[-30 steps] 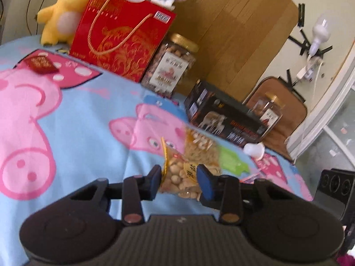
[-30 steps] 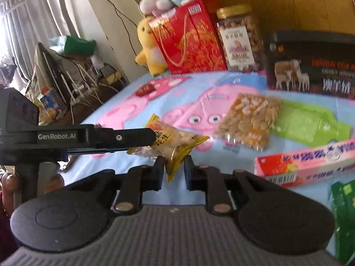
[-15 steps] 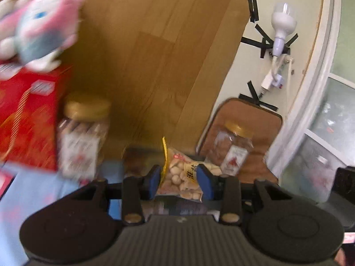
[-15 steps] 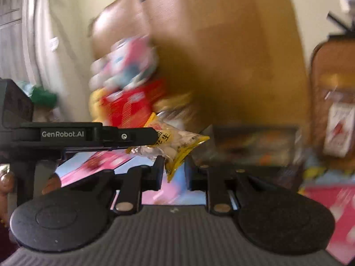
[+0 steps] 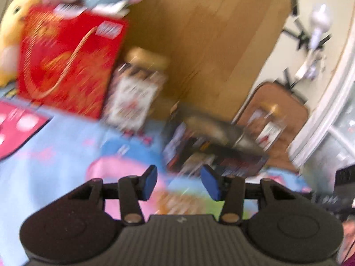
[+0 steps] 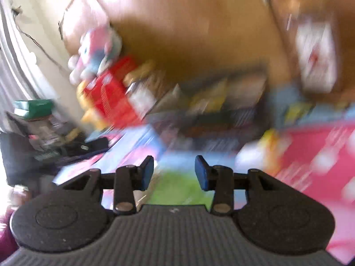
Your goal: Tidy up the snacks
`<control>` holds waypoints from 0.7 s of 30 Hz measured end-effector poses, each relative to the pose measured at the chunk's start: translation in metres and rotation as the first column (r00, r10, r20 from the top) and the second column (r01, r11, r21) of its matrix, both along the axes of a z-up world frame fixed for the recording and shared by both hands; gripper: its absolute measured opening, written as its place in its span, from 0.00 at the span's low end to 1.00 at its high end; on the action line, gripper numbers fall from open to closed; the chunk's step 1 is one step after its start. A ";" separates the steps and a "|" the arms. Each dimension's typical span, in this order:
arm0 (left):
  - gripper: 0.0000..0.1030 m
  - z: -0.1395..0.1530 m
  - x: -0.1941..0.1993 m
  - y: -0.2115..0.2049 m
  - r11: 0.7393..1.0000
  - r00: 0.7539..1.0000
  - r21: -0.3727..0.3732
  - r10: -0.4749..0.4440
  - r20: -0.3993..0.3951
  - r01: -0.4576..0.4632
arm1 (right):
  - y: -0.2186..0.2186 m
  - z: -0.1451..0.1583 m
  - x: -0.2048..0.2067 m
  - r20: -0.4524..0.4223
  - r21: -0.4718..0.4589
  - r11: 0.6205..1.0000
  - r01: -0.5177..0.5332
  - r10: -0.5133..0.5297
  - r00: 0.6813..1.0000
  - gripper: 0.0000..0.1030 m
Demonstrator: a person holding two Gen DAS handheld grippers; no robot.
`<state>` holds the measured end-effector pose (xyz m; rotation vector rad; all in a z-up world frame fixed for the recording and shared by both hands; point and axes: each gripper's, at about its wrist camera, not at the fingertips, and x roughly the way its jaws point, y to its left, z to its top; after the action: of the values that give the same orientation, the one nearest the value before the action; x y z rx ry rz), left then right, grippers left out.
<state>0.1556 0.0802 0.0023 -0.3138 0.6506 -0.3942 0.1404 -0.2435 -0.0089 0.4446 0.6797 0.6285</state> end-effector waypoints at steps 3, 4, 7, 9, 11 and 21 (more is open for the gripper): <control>0.45 -0.020 -0.003 0.017 1.000 0.997 -0.030 0.000 -0.081 -0.003 | 0.023 -0.013 0.004 -0.089 0.027 0.999 -0.044 0.047 0.995 0.43; 0.46 -0.025 -0.002 0.022 0.998 0.995 -0.064 -0.015 -0.104 0.008 | 0.031 -0.015 0.005 -0.093 0.020 0.998 -0.056 0.057 0.994 0.43; 0.56 -0.035 0.000 0.024 0.992 0.990 -0.124 -0.049 -0.134 0.032 | 0.048 -0.019 0.008 -0.097 -0.014 0.998 -0.058 0.057 0.994 0.43; 0.55 -0.048 0.007 0.018 0.983 0.977 -0.173 -0.096 -0.189 0.063 | 0.054 -0.025 0.017 -0.134 -0.025 0.998 -0.061 0.057 0.989 0.43; 0.49 -0.052 0.006 0.014 0.975 0.980 -0.208 -0.111 -0.165 0.076 | 0.053 -0.031 0.023 -0.149 0.009 0.998 -0.069 0.069 0.986 0.42; 0.21 -0.019 -0.018 0.018 0.964 0.989 -0.255 -0.099 -0.107 0.069 | 0.078 -0.009 0.003 -0.071 0.042 0.994 -0.098 0.101 0.992 0.22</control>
<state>0.1374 0.0979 -0.0162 -0.5558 0.7336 -0.5440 0.1434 -0.1657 -0.0181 0.4737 0.7642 0.7236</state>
